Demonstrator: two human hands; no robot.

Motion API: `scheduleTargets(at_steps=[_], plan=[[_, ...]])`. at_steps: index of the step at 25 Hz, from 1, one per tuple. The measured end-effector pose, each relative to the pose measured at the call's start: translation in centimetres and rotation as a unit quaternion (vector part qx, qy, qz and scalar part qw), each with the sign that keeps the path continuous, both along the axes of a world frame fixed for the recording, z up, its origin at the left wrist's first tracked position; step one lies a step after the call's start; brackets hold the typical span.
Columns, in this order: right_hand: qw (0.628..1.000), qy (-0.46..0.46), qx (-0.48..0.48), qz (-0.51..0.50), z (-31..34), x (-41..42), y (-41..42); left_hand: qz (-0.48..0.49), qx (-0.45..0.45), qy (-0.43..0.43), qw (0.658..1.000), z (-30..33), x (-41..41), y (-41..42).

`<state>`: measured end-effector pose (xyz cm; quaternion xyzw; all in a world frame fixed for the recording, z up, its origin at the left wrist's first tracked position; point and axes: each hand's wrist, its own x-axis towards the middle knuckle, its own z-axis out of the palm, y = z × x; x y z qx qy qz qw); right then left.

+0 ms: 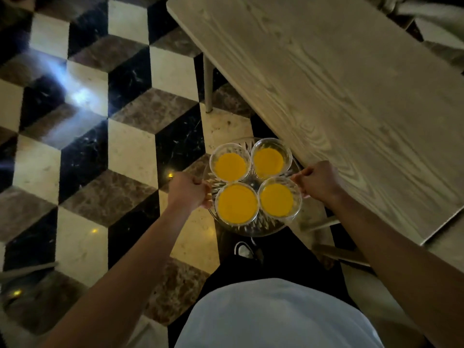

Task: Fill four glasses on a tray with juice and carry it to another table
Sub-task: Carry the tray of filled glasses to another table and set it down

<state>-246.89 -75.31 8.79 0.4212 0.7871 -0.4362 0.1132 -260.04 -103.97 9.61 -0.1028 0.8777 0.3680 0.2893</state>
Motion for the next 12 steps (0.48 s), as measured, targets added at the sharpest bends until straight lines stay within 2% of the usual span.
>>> scheduleTargets(at_steps=[12], plan=[[0.997, -0.028, 0.000, -0.072, -1.5, -11.6, 11.9, -0.112, -0.047, 0.010, 0.993, 0.0, -15.4, 14.1]])
